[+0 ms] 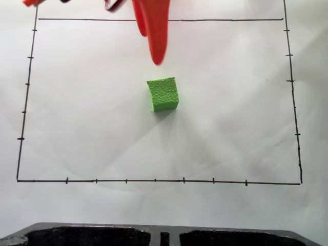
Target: Grasp the colored block, Place it on the black dot, and then return the arm to the default position.
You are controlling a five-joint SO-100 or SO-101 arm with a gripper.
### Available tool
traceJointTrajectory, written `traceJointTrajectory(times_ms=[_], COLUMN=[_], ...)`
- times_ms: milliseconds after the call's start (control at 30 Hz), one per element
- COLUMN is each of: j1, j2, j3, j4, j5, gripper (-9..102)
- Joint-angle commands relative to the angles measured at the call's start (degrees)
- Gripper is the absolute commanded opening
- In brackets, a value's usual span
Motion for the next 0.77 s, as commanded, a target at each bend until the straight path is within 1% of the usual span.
traceJointTrajectory(times_ms=[0, 33, 167, 333, 500, 733], j1=[-1.67, -1.93, -3.43, -2.37, -1.58, -1.67], j2=[6.06, 7.47, 12.74, 19.60, 22.50, 25.31], j3=[3.60, 4.57, 9.14, 16.00, 19.78, 21.18], j4=[-1.23, -1.67, -1.67, -3.16, -2.11, -1.93], j5=[-0.09, -0.09, 0.09, 0.35, -0.26, 3.69], gripper=[2, 0, 0, 0, 0, 0])
